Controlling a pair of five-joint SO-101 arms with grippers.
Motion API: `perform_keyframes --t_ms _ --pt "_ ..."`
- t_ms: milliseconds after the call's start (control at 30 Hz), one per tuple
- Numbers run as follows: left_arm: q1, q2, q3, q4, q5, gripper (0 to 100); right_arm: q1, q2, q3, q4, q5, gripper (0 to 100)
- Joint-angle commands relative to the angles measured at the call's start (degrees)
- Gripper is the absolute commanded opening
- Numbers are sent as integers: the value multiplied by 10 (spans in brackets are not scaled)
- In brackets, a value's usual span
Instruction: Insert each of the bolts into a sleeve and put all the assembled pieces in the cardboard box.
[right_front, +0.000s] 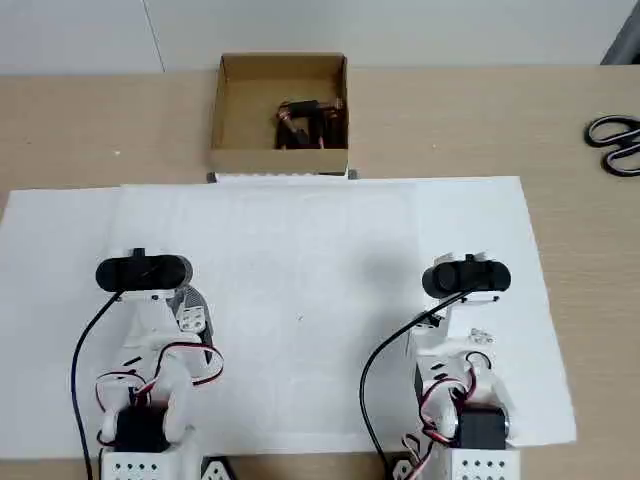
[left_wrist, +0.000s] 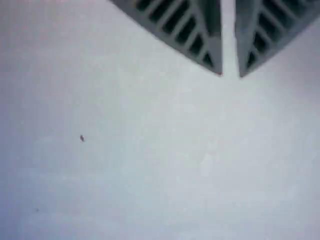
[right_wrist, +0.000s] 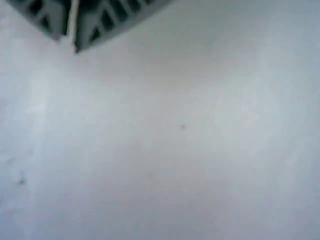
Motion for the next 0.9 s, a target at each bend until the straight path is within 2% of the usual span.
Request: perform_keyframes --t_ms 0,867 --pt "-3 -5 -3 -16 3 6 7 -8 -4 3 -7 3" --pt "-3 -5 0 -27 0 6 7 -8 -4 3 -7 3"
